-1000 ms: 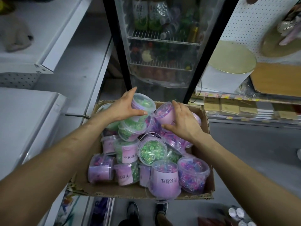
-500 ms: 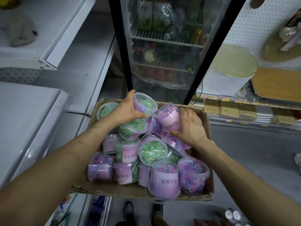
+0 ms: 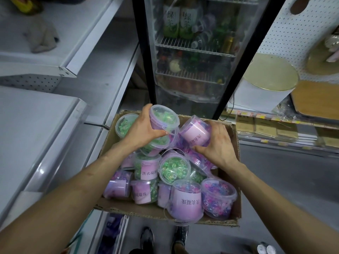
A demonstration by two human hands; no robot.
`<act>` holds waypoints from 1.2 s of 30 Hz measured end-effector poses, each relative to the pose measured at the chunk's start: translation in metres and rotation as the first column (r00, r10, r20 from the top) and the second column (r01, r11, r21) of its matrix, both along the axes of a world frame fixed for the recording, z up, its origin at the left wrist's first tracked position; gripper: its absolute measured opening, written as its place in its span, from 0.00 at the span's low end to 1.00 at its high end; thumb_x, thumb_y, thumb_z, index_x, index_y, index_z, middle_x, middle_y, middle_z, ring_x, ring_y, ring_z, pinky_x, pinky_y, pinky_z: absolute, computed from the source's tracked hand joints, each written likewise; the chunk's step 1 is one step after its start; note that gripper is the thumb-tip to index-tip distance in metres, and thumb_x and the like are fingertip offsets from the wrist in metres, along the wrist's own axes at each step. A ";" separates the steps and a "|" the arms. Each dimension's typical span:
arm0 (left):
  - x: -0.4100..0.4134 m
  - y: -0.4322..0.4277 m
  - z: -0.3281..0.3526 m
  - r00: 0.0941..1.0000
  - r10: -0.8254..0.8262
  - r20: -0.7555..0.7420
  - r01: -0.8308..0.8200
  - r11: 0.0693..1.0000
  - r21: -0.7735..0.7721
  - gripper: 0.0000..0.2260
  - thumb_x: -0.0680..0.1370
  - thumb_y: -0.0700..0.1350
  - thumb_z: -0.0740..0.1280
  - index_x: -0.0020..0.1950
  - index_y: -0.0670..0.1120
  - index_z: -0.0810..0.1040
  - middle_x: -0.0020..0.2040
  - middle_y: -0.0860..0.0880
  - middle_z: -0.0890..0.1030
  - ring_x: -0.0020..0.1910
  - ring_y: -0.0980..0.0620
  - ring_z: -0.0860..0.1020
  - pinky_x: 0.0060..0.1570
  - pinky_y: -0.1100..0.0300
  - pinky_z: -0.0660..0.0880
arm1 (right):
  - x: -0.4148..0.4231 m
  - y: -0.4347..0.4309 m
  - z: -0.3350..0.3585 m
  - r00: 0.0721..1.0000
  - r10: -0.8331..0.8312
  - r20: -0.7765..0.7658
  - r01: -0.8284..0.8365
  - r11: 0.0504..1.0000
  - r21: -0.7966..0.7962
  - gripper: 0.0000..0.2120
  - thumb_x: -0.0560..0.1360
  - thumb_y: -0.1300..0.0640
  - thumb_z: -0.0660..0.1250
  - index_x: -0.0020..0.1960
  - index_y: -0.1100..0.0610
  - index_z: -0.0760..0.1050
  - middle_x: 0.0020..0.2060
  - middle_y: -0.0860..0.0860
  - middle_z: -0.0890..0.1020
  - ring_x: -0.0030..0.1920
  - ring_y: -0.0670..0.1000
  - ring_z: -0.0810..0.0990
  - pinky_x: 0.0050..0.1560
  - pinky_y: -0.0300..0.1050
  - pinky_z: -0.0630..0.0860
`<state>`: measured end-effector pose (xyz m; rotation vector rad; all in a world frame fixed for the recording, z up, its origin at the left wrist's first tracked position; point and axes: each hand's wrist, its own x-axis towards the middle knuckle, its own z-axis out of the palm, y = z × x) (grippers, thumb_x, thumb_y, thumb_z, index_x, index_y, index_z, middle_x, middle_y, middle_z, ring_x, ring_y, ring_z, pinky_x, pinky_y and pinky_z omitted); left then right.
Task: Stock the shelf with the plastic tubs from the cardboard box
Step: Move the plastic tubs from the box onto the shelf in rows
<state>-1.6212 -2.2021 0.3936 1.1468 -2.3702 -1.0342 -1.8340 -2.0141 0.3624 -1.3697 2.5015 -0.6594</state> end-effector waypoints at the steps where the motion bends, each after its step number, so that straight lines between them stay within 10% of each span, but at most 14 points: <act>1: 0.003 0.002 0.002 1.000 0.007 -0.009 -0.007 1.000 -0.005 0.47 0.67 0.53 0.83 0.77 0.50 0.58 0.67 0.53 0.72 0.62 0.54 0.73 0.59 0.59 0.72 | 0.002 0.001 0.003 1.000 0.017 0.015 -0.016 1.000 -0.021 0.52 0.62 0.38 0.80 0.78 0.54 0.61 0.69 0.53 0.72 0.69 0.54 0.71 0.71 0.57 0.73; 20: 0.035 0.038 0.001 0.990 0.101 -0.095 -0.107 0.992 -0.062 0.47 0.66 0.52 0.83 0.76 0.52 0.58 0.70 0.51 0.69 0.67 0.50 0.72 0.65 0.46 0.76 | 0.010 -0.015 0.035 0.927 0.359 0.105 -0.354 0.933 -0.063 0.42 0.71 0.51 0.77 0.80 0.53 0.61 0.72 0.51 0.70 0.71 0.52 0.71 0.71 0.51 0.71; 31: 0.036 0.033 -0.002 0.994 0.079 -0.082 -0.083 0.995 -0.048 0.48 0.66 0.50 0.83 0.77 0.52 0.57 0.71 0.51 0.68 0.68 0.51 0.72 0.66 0.51 0.75 | 0.010 0.017 -0.001 0.854 0.187 0.486 -0.120 0.979 -0.165 0.47 0.68 0.41 0.83 0.79 0.38 0.60 0.74 0.45 0.68 0.74 0.45 0.67 0.76 0.48 0.65; 36: 0.036 0.030 -0.002 0.995 0.070 -0.077 -0.073 0.996 -0.047 0.48 0.67 0.50 0.83 0.77 0.51 0.56 0.71 0.50 0.69 0.69 0.52 0.71 0.66 0.55 0.74 | 0.018 0.012 -0.017 0.906 0.098 0.412 -0.067 0.994 -0.090 0.50 0.67 0.39 0.82 0.81 0.47 0.61 0.76 0.50 0.68 0.76 0.52 0.66 0.78 0.57 0.65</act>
